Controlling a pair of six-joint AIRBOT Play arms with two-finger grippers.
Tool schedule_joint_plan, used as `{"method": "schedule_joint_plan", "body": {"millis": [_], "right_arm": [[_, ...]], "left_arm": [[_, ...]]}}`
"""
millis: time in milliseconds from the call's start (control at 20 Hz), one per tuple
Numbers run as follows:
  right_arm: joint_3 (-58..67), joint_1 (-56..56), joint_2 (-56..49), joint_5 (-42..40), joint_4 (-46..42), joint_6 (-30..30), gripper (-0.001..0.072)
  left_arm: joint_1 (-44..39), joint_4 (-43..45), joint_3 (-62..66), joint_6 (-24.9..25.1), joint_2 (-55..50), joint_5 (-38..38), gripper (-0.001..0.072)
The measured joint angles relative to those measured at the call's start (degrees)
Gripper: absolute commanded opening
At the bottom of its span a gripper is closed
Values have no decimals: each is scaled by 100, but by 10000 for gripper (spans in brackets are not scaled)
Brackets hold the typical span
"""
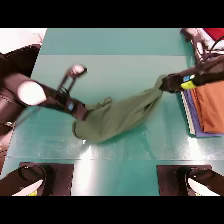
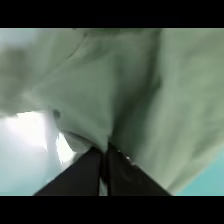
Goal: Fold the shirts.
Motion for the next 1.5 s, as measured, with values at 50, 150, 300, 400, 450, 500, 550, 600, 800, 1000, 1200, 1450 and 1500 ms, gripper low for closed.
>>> {"method": "schedule_joint_plan", "body": {"millis": [50, 150, 300, 400, 450, 500, 550, 600, 800, 1000, 1200, 1450, 1500], "right_arm": [[-205, 33, 24, -31, -33, 44, 20], [-540, 70, 92, -105, -107, 120, 21], [-822, 92, 212, -219, -140, 216, 20], [-903, 98, 306, -286, -173, 243, 21], [-927, 103, 348, -319, -168, 254, 21], [-944, 103, 389, -339, -170, 260, 21], [-957, 103, 420, -376, -173, 269, 21], [-968, 103, 437, -385, -170, 273, 21], [-986, 103, 476, -417, -188, 280, 21], [-990, 103, 487, -428, -188, 286, 21], [-990, 103, 461, -496, -184, 289, 21], [-990, 105, 293, -503, -46, 293, 21], [-990, 105, 254, -498, -7, 293, 21]], "left_arm": [[-20, -9, -332, -9, -11, 116, 490], [-57, -87, -791, -35, -20, 321, 544], [83, -52, -925, -42, -26, 417, 544], [420, 26, -756, -63, -26, 413, 544], [654, 52, -678, -70, -26, 415, 544], [874, 101, -629, -76, -35, 426, 544], [1102, 105, -603, -83, -66, 452, 544], [1281, 103, -603, -85, -109, 472, 544], [1685, 17, -693, -116, -367, 675, 543], [1792, -234, -463, -157, -415, 901, 543], [1823, -361, -328, -184, -675, 1309, 543], [1832, -918, -289, -234, -1543, 1794, 543], [1832, -1073, -286, -236, -1679, 1930, 543]]}}
